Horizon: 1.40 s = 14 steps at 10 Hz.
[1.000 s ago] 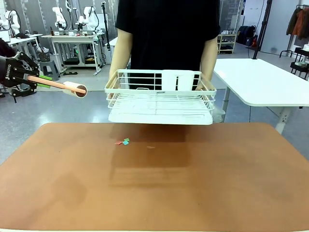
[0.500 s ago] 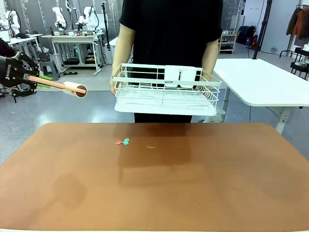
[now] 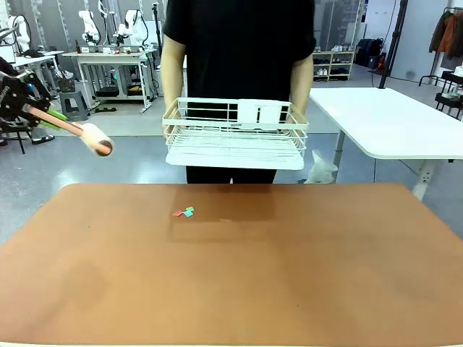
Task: Clean the table.
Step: Clean the table with the Lint Roller when the human lifts the Dish drying rack.
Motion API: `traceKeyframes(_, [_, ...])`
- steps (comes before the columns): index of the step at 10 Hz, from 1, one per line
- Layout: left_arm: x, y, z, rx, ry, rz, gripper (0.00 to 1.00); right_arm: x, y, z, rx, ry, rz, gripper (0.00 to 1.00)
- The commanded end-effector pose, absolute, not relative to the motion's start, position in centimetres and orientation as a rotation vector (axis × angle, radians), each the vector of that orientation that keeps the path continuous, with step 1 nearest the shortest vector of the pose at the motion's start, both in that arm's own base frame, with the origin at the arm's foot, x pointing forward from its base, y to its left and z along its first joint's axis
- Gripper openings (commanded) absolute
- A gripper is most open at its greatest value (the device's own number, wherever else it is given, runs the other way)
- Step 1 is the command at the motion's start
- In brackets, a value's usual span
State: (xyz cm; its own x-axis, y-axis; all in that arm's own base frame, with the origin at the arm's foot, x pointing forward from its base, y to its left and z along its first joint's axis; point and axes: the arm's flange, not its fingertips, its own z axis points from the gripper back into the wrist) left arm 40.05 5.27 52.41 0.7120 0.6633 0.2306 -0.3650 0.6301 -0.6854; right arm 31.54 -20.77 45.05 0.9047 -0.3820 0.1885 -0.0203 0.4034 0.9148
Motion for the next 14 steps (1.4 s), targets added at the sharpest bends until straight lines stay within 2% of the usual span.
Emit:
traceKeyframes(1, [42.9,5.6,55.8,-0.568,-0.325,0.474,0.21,31.4,-20.7,45.4,1.150,-0.411,-0.234,1.00])
traceKeyframes(3, [47.2,4.2,52.7,-0.442,-0.220,0.140,0.21,31.4,-20.7,45.4,1.150,-0.411,-0.234,1.00])
traceKeyframes(5, [50.5,2.7,50.3,-0.425,-0.076,0.027,0.21,31.4,-20.7,45.4,1.150,-0.411,-0.234,1.00])
traceKeyframes(7, [52.6,1.9,47.9,-0.438,-0.112,0.045,0.21,31.4,-20.7,45.4,1.150,-0.411,-0.234,1.00])
traceKeyframes(8, [52.7,2.2,47.9,-0.507,-0.133,0.108,0.21,31.4,-20.7,45.4,1.150,-0.411,-0.234,1.00])
traceKeyframes(9, [51.8,0.9,47.0,-0.437,-0.077,0.033,0.21,31.4,-20.7,45.4,1.150,-0.411,-0.234,1.00])
traceKeyframes(14, [52.6,0.8,46.6,-0.450,-0.079,0.042,0.21,31.4,-20.7,45.4,1.150,-0.411,-0.234,1.00])
